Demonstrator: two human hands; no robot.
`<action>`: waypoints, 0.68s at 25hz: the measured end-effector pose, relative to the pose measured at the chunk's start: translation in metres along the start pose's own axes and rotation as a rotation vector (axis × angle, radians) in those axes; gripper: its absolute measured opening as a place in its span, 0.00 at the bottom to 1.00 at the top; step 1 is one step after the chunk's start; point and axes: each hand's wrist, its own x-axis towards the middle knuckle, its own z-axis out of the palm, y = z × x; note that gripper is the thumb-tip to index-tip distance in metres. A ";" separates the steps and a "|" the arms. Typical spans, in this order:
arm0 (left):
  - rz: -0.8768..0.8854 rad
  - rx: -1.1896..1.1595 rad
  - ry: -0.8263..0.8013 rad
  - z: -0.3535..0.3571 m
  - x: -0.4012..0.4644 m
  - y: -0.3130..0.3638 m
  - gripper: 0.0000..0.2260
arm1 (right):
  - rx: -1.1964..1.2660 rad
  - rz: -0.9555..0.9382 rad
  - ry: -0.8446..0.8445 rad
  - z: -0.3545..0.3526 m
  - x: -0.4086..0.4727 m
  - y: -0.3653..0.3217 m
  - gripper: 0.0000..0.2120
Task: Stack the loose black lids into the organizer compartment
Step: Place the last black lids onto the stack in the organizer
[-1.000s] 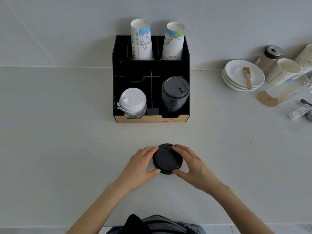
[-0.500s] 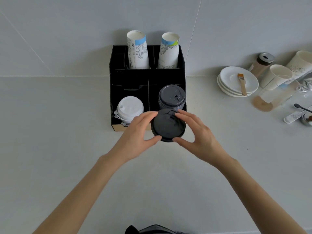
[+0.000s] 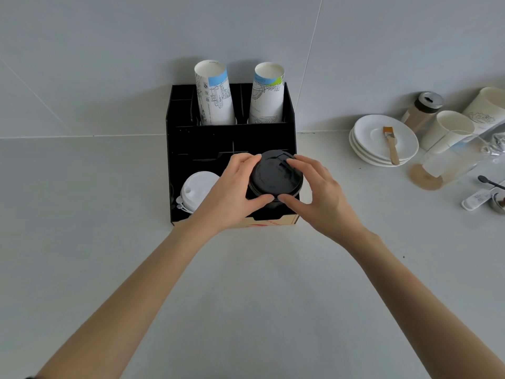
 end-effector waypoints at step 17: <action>-0.003 -0.100 -0.037 0.009 0.033 -0.026 0.28 | 0.080 0.082 0.145 0.016 0.008 0.019 0.20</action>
